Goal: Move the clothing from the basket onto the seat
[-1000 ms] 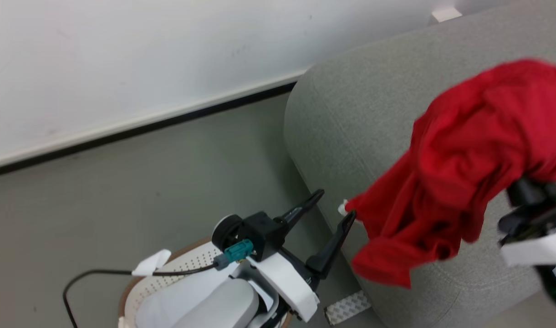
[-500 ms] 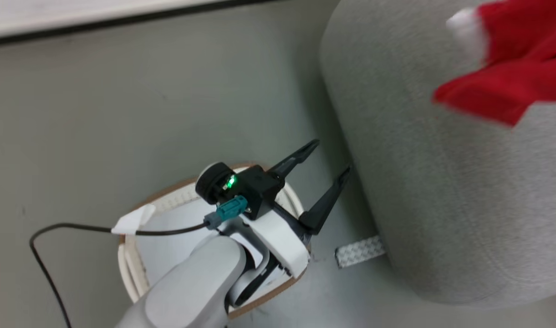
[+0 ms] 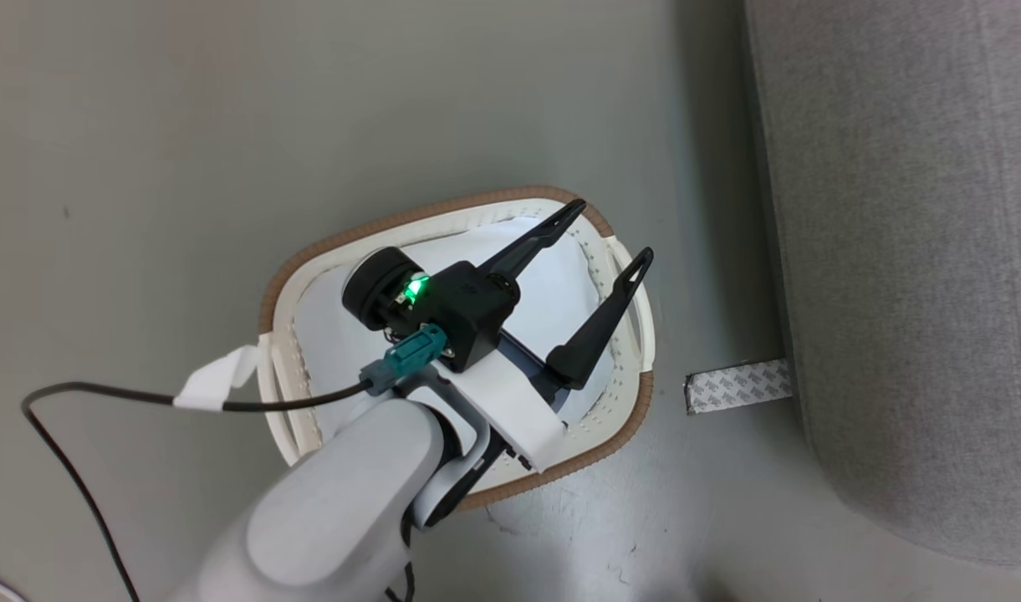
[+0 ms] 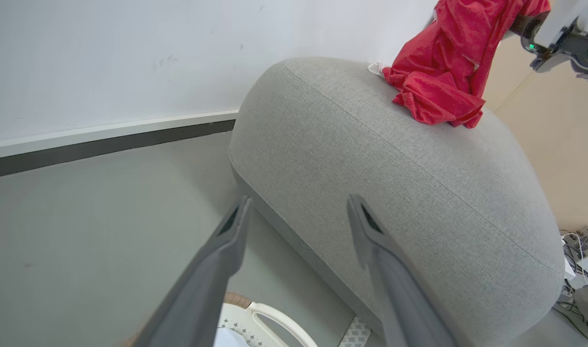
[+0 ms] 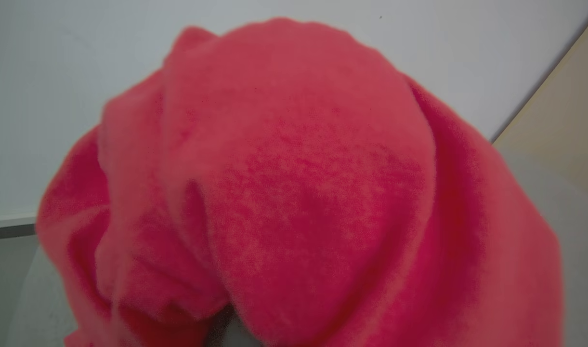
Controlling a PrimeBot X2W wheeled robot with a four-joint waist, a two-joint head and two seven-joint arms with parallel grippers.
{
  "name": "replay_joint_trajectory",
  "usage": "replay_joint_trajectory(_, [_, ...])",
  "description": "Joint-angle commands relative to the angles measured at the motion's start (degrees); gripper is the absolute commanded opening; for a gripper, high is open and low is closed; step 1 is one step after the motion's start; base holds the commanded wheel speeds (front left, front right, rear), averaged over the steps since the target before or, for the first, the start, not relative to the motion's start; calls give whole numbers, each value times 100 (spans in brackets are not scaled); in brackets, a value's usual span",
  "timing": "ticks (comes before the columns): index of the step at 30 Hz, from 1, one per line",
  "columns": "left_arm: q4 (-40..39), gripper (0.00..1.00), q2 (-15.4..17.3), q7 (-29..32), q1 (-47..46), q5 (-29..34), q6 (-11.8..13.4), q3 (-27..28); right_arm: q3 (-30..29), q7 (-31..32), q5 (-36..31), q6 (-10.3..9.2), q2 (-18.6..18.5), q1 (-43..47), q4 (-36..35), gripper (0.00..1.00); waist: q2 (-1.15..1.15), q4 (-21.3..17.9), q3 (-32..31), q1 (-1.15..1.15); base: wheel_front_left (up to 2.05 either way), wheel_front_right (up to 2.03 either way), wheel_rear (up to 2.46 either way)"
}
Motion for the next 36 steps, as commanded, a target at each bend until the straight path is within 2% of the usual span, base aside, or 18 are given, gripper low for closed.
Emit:
replay_joint_trajectory(1, [-21,100,-3,20,-62,108,2,-8,131,145,-35,-12,80,-97,215,0,0,55,118,-2,0,0,0])
replay_joint_trajectory(4, [-16,100,-46,30,-104,81,3,-28,548,654,-43,-12,273,-229,570,0,0,26,118,-2,0,0,0])
replay_joint_trajectory(8, [51,100,-51,-6,-79,10,-3,-39,843,1201,263,-12,413,-317,825,0,0,-6,-8,-2,0,0,0])
replay_joint_trajectory(9, [66,100,-45,-16,-55,-12,3,-32,905,1316,327,-12,423,-356,825,9,0,-21,-56,-2,0,0,0])
replay_joint_trajectory(10, [78,100,-38,-26,-27,-32,13,-27,973,1441,368,-12,417,-391,851,59,0,-37,-112,-2,0,0,0])
replay_joint_trajectory(11, [94,100,-34,-45,3,-54,18,-27,1065,1553,380,-12,403,-415,849,100,0,-55,-185,-2,0,0,0])
replay_joint_trajectory(16, [271,100,-88,-226,186,-167,-21,-42,1367,2142,589,-12,408,-410,974,100,0,-120,-750,-2,0,0,0])
replay_joint_trajectory(18, [363,100,-108,-320,312,-268,-9,-24,1473,2459,725,-12,445,-336,883,100,0,-144,-1067,-2,0,0,0])
replay_joint_trajectory(22, [537,100,-152,-491,608,-444,25,51,1822,2838,655,-12,252,-251,524,100,0,-155,-1739,-2,0,0,0])
replay_joint_trajectory(30, [773,100,-70,-766,1315,-854,203,438,2250,2508,594,-12,-194,1,-771,100,0,20,-3055,-2,0,0,0])
replay_joint_trajectory(36, [755,100,156,-818,1798,-1202,412,983,2388,1757,389,-12,-316,454,-1564,100,0,271,-3758,-2,0,0,0])
